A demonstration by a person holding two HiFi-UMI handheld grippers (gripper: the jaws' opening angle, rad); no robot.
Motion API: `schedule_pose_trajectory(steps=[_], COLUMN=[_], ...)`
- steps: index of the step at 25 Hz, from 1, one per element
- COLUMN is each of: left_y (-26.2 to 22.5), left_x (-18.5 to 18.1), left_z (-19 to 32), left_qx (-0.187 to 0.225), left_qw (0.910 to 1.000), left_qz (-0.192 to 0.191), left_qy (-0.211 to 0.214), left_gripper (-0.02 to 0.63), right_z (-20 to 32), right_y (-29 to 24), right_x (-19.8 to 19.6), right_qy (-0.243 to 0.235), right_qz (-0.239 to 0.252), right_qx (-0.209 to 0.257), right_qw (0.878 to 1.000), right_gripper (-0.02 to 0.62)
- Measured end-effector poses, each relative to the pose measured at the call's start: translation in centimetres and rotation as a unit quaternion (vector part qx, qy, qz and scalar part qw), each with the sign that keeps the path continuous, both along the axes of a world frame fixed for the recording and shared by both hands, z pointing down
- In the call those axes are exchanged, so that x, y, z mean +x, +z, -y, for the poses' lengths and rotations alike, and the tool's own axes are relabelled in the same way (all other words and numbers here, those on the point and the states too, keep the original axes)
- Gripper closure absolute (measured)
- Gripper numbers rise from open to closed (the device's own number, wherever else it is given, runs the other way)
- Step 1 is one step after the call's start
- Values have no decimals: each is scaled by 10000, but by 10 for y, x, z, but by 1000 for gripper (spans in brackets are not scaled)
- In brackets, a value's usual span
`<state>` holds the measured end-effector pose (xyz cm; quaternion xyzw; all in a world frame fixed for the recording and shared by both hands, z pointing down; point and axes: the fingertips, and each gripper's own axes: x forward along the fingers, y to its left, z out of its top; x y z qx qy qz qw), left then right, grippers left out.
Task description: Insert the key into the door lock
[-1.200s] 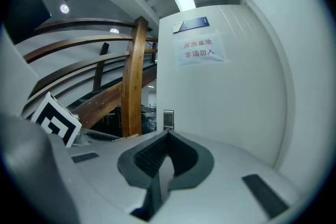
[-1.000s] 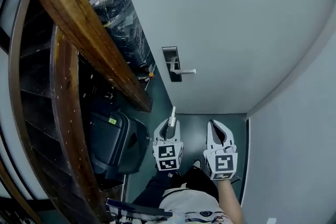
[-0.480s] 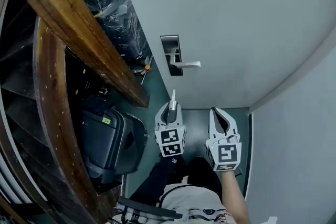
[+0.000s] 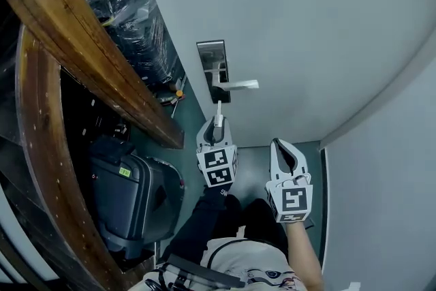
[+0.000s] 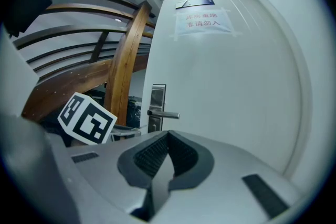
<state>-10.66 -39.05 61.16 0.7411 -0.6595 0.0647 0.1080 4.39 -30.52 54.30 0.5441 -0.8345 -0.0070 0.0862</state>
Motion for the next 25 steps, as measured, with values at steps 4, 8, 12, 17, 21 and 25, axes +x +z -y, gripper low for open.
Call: schedule_pose_trajectory(steps=[4,8,12,17,21,25], left_y=[7,12,13,19,19,20], left_x=[-2,-6,-6,-8,-12,-14], left_z=[24,37,46,52,55,58], left_qx=[-55,-85,-80,-133,-133,-137], left_qw=[9998,9994,9994,9992,9991,9992], left_qz=[-166,-327,-331,-341,-369,-336], left_qy=[5,-69,-95,-129,-173,-177], left_gripper=[489,489,489,489,489,489], right_z=[9,15,18,21,22,20], right_y=[10,18,23,29,33,40], right_x=[2,5,5,7,8,8], right_qy=[75,102,97,85,87,67], right_qz=[-52,-113,-148,-182,-175,-154], right_qx=[-47,-105,-132,-158,-166,-204], right_qw=[9999,9998,9998,9997,9997,9997], right_gripper=[591,591,591,591,591,591])
